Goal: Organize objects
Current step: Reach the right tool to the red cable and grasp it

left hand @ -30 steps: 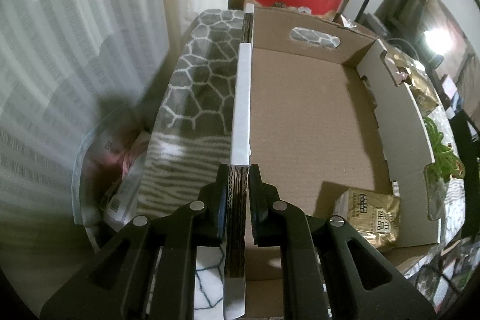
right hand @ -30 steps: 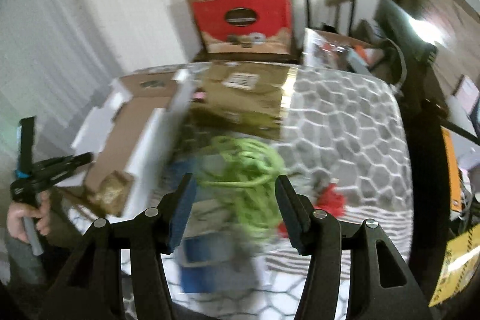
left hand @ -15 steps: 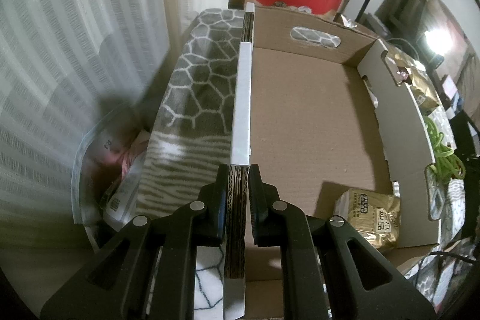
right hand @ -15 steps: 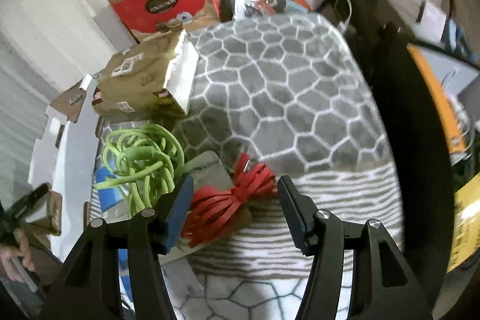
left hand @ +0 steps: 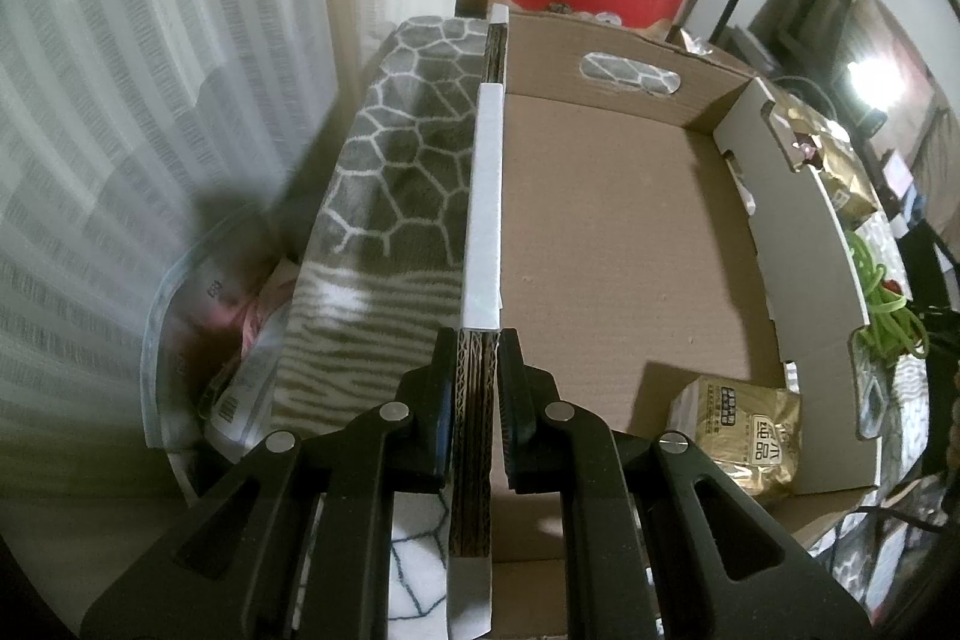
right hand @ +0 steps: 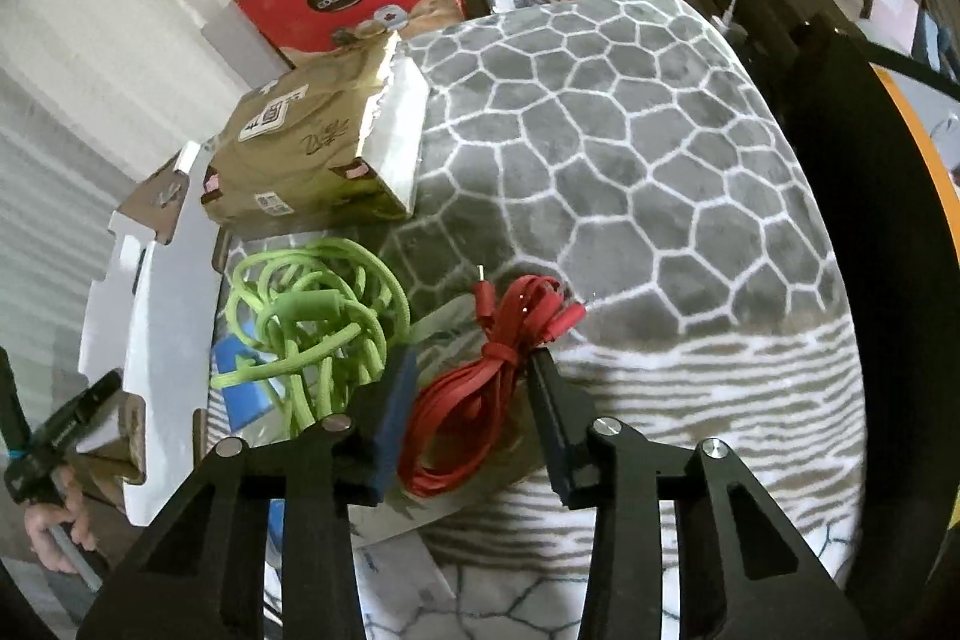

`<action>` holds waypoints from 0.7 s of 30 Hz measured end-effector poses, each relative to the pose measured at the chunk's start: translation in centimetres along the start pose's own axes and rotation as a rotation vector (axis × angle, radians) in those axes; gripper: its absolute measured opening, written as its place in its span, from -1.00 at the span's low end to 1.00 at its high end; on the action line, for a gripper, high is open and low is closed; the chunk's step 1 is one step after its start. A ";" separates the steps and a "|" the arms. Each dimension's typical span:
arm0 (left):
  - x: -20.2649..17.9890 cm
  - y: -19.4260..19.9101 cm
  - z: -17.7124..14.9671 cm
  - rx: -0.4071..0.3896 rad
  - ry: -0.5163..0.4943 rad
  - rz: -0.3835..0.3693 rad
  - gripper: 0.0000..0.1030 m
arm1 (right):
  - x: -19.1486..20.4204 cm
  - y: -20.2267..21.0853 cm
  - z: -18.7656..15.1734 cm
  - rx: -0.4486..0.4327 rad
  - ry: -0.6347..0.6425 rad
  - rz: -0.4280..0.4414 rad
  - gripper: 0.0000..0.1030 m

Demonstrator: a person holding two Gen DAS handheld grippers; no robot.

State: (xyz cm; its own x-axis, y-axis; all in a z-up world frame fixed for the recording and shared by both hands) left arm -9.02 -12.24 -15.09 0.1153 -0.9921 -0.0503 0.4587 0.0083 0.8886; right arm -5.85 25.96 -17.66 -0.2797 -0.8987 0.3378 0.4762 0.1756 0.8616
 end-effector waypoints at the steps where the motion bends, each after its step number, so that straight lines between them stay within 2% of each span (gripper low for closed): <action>1: 0.0 0.0 0.0 0.000 0.000 -0.001 -0.79 | 0.0 -0.1 0.0 0.001 -0.001 0.000 -0.31; 6: -0.1 0.0 0.0 0.001 0.001 -0.002 -0.79 | 0.1 0.0 0.2 -0.012 0.007 -0.015 -0.42; 8: -0.1 0.1 0.0 0.001 0.000 -0.001 -0.79 | 0.2 0.3 0.3 -0.035 0.018 -0.026 -0.54; 21: 0.0 0.0 0.1 0.002 0.001 0.003 -0.80 | 1.8 3.3 1.2 -0.142 0.101 -0.080 -0.69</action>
State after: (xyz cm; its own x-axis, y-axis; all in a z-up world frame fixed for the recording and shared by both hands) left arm -9.13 -12.28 -15.01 0.1175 -0.9919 -0.0483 0.4568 0.0108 0.8895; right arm -5.79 25.43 -13.71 -0.2393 -0.9446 0.2247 0.5710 0.0503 0.8194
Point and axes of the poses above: each gripper's, at about its wrist camera, not at the fingertips, and y roughly against the way its jaws point, x to its left, z to its top, the point moved 6 cm from there along -y, roughly the way its jaws point, and after that the axes turned 4 degrees about z, right-handed, at the moved point
